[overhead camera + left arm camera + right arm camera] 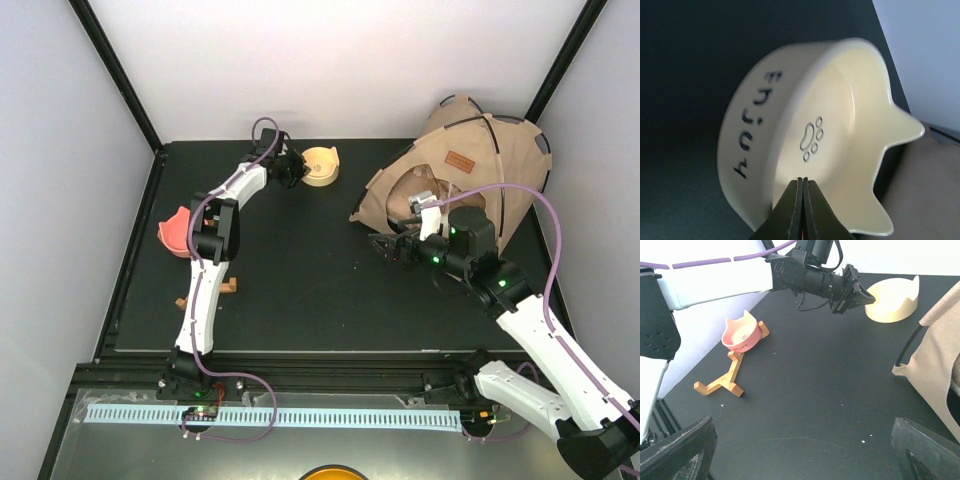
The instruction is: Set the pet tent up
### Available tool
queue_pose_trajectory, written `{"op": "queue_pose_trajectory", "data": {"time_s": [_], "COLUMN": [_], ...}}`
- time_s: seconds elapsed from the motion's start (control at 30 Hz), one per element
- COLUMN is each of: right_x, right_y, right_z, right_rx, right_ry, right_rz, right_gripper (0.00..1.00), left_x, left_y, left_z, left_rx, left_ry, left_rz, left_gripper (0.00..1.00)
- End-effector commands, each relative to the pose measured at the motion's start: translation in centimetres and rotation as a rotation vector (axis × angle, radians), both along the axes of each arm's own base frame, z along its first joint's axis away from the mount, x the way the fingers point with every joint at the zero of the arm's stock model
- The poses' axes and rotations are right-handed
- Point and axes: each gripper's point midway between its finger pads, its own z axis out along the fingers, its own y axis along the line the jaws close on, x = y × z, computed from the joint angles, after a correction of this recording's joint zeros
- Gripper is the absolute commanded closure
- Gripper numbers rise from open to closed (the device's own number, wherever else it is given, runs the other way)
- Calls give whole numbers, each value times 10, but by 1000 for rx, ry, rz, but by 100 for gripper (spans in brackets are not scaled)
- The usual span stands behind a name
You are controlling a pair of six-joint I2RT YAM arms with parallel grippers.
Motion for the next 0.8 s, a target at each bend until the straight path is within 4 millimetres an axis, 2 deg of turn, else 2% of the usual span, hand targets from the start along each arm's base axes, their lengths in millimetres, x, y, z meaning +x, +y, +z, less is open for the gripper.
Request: {"op": "queue_pose_trajectory", "data": {"time_s": [0.0,0.2,0.3,0.33,0.4,0.5,0.53,0.57,0.63,0.73,0.77], "right_x": [-3,-5,-7,-8,-9,-11,-12,-12,-14,-16,-16], "right_y": [8,10,11,11,11,10,10,10,9,7,6], "right_z": [8,9,9,9,8,8,7,8,8,9,9], "right_rx": [50,82,96,100,110,117,117,118,118,116,115], "right_ry": [-19,-10,-2,1,2,3,6,5,7,5,3], "right_rz": [35,41,46,48,49,51,52,52,52,48,44], "right_gripper": [2,2,2,2,2,2,2,2,2,3,3], "left_x": [-9,-38,-46,-45,-35,-21,-17,-14,-8,-4,-3], "left_y": [43,79,83,81,57,24,19,18,21,23,23], "left_z": [19,22,19,20,31,62,70,75,78,78,75], "left_rx": [217,458,517,507,422,268,231,204,171,146,147], "left_ry": [71,135,134,124,21,-160,-197,-210,-201,-193,-179], "left_rz": [200,200,144,122,7,-95,-89,-71,-29,1,10], "left_gripper": [98,98,98,99,98,98,98,94,66,30,25]}}
